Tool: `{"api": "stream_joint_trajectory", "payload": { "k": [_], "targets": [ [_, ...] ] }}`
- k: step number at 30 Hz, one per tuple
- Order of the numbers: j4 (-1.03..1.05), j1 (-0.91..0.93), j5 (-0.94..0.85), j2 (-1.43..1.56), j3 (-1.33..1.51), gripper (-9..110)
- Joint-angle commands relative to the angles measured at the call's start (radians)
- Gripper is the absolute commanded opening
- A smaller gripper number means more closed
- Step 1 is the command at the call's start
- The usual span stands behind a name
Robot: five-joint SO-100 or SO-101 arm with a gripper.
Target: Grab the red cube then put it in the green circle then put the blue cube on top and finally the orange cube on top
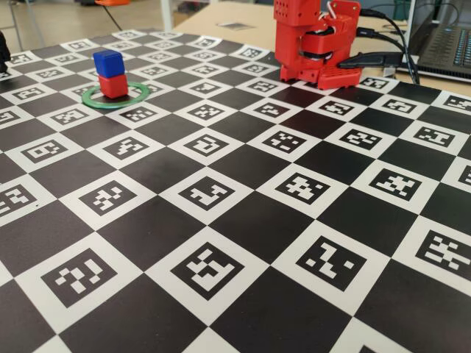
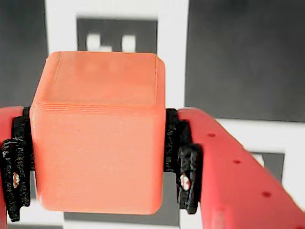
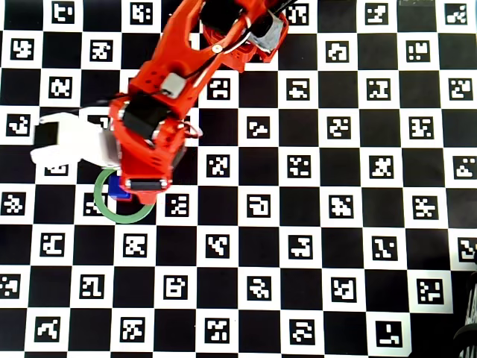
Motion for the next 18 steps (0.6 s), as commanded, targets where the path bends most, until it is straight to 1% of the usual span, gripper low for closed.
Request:
{"api": "stream_joint_trajectory", "payload": {
  "k": [1,12,18],
  "targets": [
    [0.083,0.051,-0.018,-0.021,-0.163,11],
    [0.084,0.107,-0.06,-0.137,-0.255,11],
    [0.067,0.106,-0.058,-0.15,-0.225,11]
  ]
}}
